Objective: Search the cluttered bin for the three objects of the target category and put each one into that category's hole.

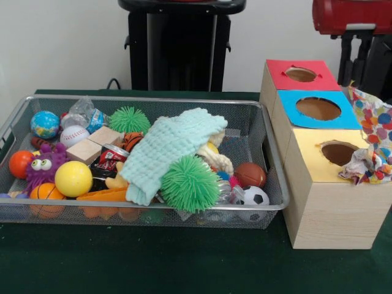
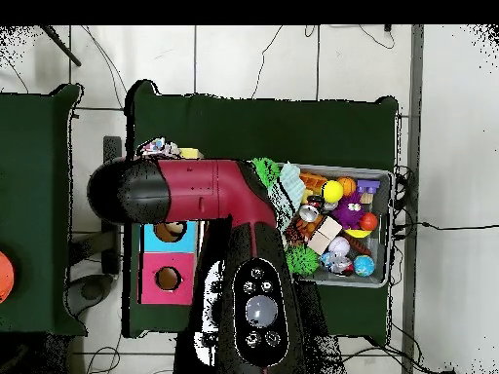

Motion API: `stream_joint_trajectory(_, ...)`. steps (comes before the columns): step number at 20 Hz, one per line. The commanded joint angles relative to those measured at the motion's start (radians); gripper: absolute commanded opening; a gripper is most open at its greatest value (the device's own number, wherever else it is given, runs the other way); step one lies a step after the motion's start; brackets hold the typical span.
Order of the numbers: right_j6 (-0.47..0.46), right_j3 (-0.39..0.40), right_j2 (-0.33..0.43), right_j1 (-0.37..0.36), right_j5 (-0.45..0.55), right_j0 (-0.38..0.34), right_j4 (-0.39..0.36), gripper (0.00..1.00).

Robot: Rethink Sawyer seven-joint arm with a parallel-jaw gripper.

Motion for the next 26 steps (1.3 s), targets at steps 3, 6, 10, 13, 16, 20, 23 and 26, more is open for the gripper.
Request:
stream_joint_trajectory(3, 0.081, 0.115, 0.015, 0.009, -0.025, -0.026, -0.025, 0.00)
stream_joint_trajectory(6, 0.099, 0.132, 0.015, 0.015, -0.057, -0.020, -0.024, 0.00)
stream_joint_trajectory(10, 0.116, 0.134, 0.014, 0.048, -0.101, -0.019, -0.027, 0.00)
stream_joint_trajectory(13, 0.145, 0.151, -0.008, 0.036, -0.095, -0.001, -0.024, 0.00)
stream_joint_trajectory(16, 0.173, 0.172, -0.027, 0.025, -0.086, 0.012, -0.011, 0.00)
stream_joint_trajectory(20, 0.203, 0.196, -0.047, 0.034, -0.110, 0.027, 0.000, 0.00)
stream_joint_trajectory(23, 0.209, 0.209, -0.056, 0.042, -0.120, 0.029, 0.008, 0.00)
stream_joint_trajectory(26, 0.202, 0.231, -0.061, 0.030, -0.118, 0.027, 0.012, 0.00)
